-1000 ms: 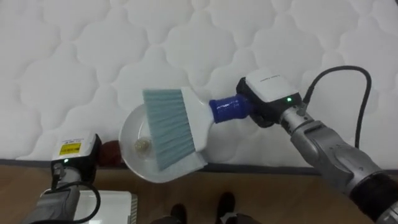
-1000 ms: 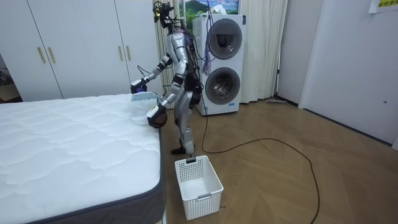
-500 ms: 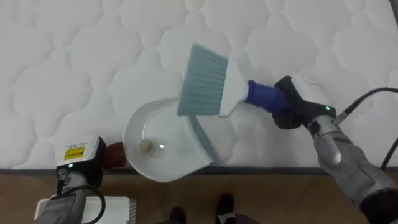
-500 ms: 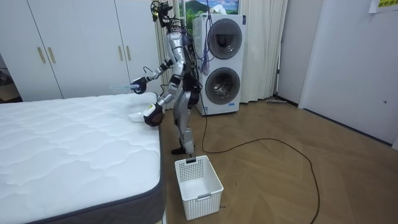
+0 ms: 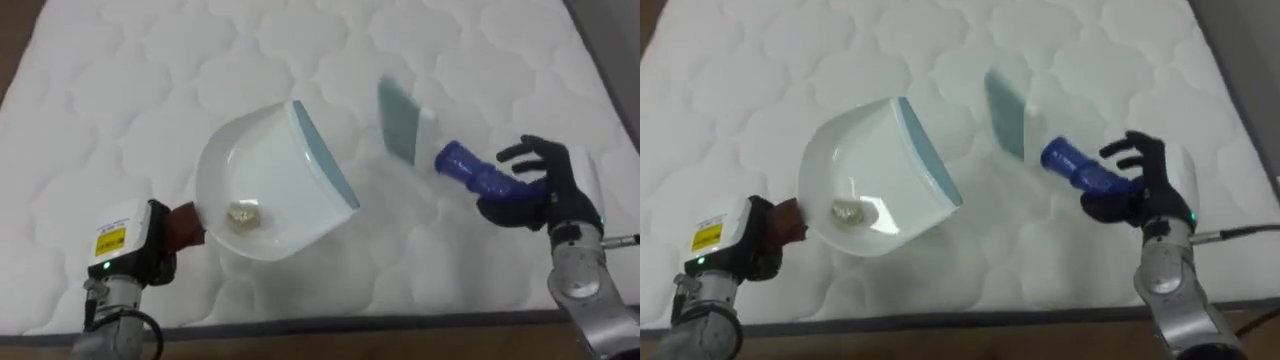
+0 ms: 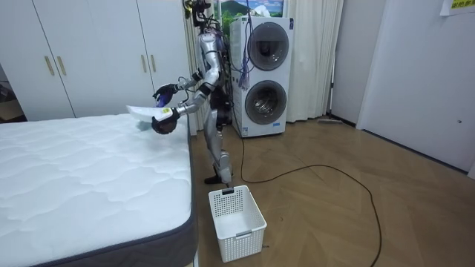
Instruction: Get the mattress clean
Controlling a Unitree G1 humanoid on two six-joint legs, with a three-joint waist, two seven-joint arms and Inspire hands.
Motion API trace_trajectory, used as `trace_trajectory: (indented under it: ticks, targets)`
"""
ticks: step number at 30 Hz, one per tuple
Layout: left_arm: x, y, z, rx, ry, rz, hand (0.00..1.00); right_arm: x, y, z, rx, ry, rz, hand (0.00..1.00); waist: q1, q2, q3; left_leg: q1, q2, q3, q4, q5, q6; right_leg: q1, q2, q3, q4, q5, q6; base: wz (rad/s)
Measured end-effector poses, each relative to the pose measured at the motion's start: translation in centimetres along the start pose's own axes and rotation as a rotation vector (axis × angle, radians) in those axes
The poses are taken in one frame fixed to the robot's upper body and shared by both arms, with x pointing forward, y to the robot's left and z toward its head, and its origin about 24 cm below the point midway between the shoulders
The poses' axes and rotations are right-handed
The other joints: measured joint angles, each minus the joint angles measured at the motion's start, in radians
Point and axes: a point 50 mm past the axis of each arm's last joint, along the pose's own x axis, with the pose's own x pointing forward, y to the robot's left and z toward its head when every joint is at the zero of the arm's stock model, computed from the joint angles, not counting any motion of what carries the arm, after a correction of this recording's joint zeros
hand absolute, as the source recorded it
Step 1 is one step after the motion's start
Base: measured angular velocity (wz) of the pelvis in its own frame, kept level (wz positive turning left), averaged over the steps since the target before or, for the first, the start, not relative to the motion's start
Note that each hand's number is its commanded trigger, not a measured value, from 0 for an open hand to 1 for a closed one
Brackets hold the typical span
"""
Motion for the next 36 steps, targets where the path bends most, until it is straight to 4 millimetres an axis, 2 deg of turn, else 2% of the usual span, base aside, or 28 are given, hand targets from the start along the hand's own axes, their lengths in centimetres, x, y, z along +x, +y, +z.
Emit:
trace_trajectory:
  ticks: [4, 11, 17, 26, 36]
  targets:
    - [-0.3, 0.4, 0.3, -0.043, 0.007, 0.035, 1.00, -0.4, -0.2, -0.2, 0.059, 0.019, -0.026, 0.00, -0.004, -0.003, -0.0039, 0.065, 0.006, -0.001, -0.019, 0.000, -0.001, 0.064, 0.011, 0.006, -0.026, 0.000, 0.001, -0.06]
    - [-0.3, 1.9, 1.9, -0.146, -0.006, 0.163, 1.00, -2.1, 0.9, -0.5, 0.228, 0.055, -0.033, 0.00, 0.002, -0.002, -0.0082, 0.171, 0.011, -0.001, -0.055, -0.001, -0.002, 0.167, 0.026, 0.023, -0.071, 0.000, 0.001, -0.09]
    - [-0.4, 1.8, 3.1, -0.219, -0.024, 0.178, 1.00, -2.5, 1.7, -0.6, 0.266, 0.071, 0.007, 0.00, 0.004, 0.003, -0.0099, 0.184, 0.014, 0.003, -0.066, -0.009, -0.014, 0.168, 0.038, 0.041, -0.066, 0.003, 0.002, -0.06]
    - [-0.5, 1.6, 3.4, -0.250, -0.031, 0.180, 1.00, -2.8, 2.9, -0.4, 0.294, 0.073, 0.065, 0.00, 0.003, 0.021, -0.0126, 0.188, 0.017, 0.002, -0.066, -0.009, -0.016, 0.168, 0.045, 0.054, -0.069, 0.006, -0.001, -0.03]
    - [-0.8, 1.3, 3.4, -0.277, -0.015, 0.164, 1.00, -3.4, 3.6, -0.7, 0.312, 0.085, 0.138, 0.00, -0.004, 0.021, -0.0108, 0.206, 0.015, 0.002, -0.080, -0.011, -0.017, 0.185, 0.053, 0.064, -0.074, 0.003, 0.003, -0.02]
